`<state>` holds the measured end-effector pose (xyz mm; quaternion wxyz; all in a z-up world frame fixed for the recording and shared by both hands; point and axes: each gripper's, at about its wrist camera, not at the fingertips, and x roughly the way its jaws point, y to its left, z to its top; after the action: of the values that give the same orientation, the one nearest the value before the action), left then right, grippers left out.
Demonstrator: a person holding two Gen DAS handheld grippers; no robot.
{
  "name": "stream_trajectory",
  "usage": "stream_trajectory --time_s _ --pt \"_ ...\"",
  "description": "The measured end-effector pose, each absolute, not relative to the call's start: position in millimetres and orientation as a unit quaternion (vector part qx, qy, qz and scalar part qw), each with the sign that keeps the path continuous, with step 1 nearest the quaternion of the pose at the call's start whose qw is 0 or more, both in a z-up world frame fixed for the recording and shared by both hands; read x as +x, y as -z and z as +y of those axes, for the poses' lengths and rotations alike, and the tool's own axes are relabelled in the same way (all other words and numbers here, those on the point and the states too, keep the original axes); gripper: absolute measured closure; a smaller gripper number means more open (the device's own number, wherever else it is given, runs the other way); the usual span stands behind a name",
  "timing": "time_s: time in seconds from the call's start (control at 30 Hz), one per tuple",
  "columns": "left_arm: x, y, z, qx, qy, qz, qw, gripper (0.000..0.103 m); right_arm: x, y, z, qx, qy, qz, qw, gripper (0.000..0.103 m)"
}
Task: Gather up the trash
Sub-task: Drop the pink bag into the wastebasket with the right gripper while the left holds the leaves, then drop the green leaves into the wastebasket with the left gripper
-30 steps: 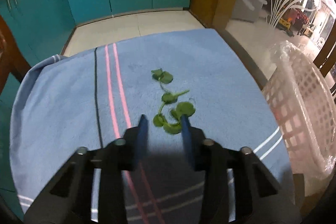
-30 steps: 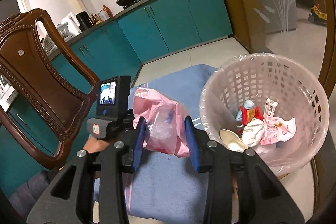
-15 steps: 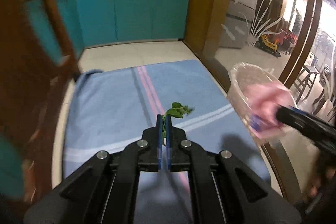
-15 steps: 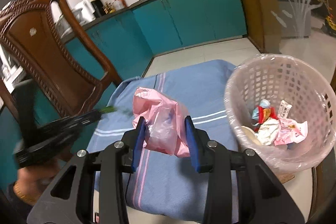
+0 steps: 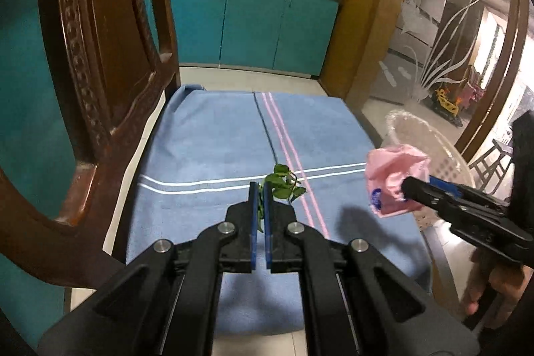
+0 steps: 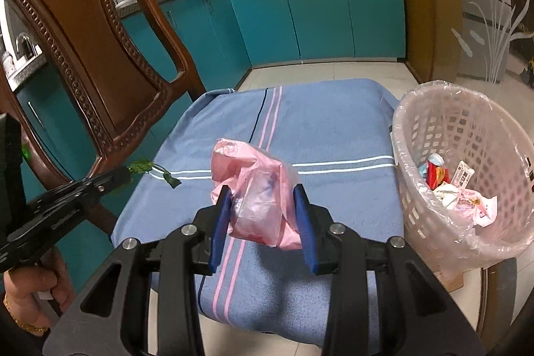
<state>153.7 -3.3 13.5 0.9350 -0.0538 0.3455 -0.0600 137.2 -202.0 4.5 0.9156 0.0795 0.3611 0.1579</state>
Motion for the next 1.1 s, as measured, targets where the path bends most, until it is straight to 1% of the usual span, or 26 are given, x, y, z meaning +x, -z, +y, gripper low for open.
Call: stream_trajectory --time_s 0.4,0.47,0.57,0.67,0.73,0.77,0.8,0.83,0.9,0.97,1.0,1.1 --pt "152.6 -10.4 1.6 -0.055 0.062 0.348 0.934 0.099 138.5 -1.6 -199.5 0.069 -0.155 0.367 0.915 0.065" --pt "152.1 -10.0 1.3 -0.056 0.063 0.349 0.933 0.099 137.1 -6.3 -206.0 0.073 -0.146 0.356 0.920 0.065" --pt "151.3 -9.3 1.3 -0.053 0.065 0.349 0.933 0.099 138.1 -22.5 -236.9 0.098 -0.109 0.321 0.936 0.065" --pt "151.8 -5.8 0.7 -0.047 0.066 0.352 0.932 0.099 149.1 -31.5 -286.7 0.130 -0.049 0.298 0.945 0.063" --pt "153.9 -1.5 0.7 -0.048 0.064 0.357 0.930 0.099 161.1 -26.0 -317.0 0.139 -0.002 0.293 0.946 0.059" --pt "155.2 0.9 -0.2 -0.048 0.064 0.360 0.930 0.099 167.8 -20.4 -331.4 0.148 0.017 0.292 0.945 0.054" --pt "155.7 1.7 -0.9 -0.047 0.064 0.361 0.929 0.099 175.2 -12.6 -344.7 0.162 0.027 0.296 0.941 0.038" --pt "156.0 2.1 -2.1 -0.047 0.064 0.361 0.929 0.099 181.6 -3.7 -356.0 0.179 0.030 0.306 0.934 0.027" --pt "155.7 1.4 -5.5 -0.044 0.066 0.361 0.929 0.099 187.3 8.7 -375.6 0.218 0.039 0.336 0.915 0.027" --pt "154.4 -0.2 -11.5 -0.037 0.072 0.362 0.929 0.099 176.9 -0.6 -391.3 0.264 0.035 0.318 0.910 0.026" --pt "153.6 -2.0 -15.9 -0.034 0.076 0.362 0.929 0.099 169.0 -9.4 -397.2 0.278 0.033 0.300 0.912 0.024" --pt "154.5 -10.8 -37.4 -0.027 0.095 0.360 0.928 0.099 135.1 -36.0 -413.7 0.310 0.053 0.227 0.922 0.008"
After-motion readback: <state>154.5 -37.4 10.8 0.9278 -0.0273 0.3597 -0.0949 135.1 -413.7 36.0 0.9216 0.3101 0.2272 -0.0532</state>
